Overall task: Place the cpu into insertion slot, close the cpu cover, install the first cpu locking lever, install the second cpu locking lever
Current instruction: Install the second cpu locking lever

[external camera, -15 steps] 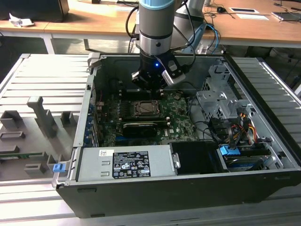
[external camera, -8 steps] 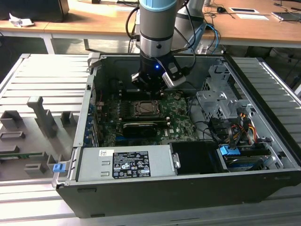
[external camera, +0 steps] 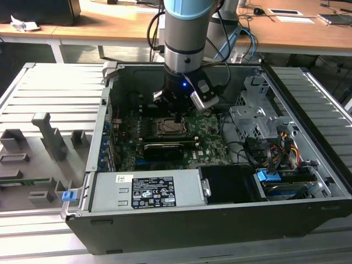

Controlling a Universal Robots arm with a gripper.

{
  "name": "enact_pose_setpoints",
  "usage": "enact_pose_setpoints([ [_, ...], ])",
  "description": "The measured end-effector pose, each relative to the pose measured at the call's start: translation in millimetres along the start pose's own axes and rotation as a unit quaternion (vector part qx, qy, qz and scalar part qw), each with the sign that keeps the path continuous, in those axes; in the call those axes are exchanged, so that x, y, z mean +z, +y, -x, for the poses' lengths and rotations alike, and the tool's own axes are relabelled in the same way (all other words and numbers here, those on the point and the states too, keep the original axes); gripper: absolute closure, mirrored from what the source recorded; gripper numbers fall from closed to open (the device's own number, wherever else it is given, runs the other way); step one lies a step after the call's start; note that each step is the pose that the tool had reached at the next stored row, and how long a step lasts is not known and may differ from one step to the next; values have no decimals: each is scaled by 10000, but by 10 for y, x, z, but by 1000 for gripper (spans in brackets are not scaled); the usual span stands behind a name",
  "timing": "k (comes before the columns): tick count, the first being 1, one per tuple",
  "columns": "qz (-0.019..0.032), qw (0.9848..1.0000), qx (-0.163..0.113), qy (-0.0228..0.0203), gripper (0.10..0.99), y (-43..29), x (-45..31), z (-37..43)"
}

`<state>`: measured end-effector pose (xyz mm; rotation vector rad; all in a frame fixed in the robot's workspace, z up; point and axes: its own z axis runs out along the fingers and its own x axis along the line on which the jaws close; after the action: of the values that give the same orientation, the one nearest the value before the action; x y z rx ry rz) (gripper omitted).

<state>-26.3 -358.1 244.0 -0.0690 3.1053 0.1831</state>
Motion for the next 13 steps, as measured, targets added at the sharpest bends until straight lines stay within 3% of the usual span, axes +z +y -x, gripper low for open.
enact_pose_setpoints([
  [9, 0, 10000, 0, 0, 980, -58, -30, -4],
  [13, 0, 10000, 0, 0, 980, -126, -40, -7],
])
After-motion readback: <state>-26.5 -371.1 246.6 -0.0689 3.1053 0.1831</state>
